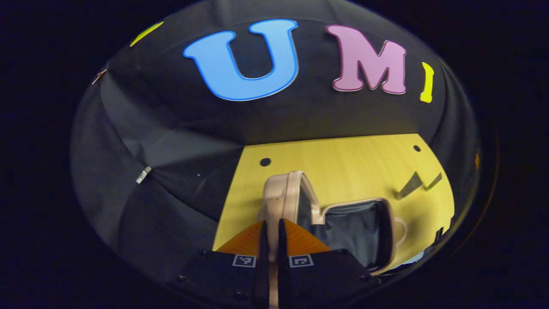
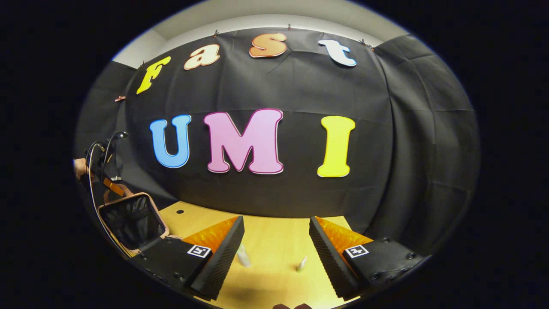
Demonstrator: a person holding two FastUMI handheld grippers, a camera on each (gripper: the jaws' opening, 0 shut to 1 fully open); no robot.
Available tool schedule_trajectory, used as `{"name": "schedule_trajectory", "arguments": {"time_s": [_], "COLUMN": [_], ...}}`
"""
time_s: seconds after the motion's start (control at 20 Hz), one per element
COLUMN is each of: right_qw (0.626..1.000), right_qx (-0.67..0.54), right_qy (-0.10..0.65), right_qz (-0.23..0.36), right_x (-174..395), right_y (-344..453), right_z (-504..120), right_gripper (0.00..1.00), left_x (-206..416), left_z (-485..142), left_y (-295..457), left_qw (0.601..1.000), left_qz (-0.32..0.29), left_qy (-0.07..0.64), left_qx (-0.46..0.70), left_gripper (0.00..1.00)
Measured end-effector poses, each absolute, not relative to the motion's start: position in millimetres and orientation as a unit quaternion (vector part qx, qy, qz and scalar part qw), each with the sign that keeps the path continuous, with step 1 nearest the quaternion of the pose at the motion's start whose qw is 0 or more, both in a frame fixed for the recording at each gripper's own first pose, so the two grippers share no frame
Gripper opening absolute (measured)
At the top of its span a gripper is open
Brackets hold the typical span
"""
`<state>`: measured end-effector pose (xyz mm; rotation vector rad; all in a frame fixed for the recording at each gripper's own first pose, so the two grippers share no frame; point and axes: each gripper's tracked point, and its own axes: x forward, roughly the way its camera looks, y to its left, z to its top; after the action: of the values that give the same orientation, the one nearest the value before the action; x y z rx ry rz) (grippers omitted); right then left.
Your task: First open the suitcase, pack the skin care products into it, and then close the suitcase.
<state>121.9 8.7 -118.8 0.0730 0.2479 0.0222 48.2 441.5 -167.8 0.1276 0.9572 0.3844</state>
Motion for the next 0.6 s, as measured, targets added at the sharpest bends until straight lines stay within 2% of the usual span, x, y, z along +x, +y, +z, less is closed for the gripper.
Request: {"name": "schedule_trajectory", "arguments": {"time_s": [0.2, 0.3, 0.6], "right_qw": [0.988, 0.987, 0.980], "right_qx": [0.039, 0.045, 0.052], "right_qy": [0.146, 0.153, 0.193], "right_qz": [0.011, 0.003, -0.020], "right_x": [133, 135, 133], "right_y": [57, 73, 89], "right_z": [-122, -119, -129], "right_gripper": [0.96, 0.97, 0.96], "left_x": [23, 6, -14], "left_z": [-232, -282, -390], "left_y": [537, 566, 600], "left_qw": [0.843, 0.815, 0.775], "left_qz": [0.210, 0.224, 0.235], "left_qy": [0.496, 0.533, 0.582], "left_qx": [0.012, -0.017, -0.067], "left_gripper": [0.13, 0.13, 0.13]}}
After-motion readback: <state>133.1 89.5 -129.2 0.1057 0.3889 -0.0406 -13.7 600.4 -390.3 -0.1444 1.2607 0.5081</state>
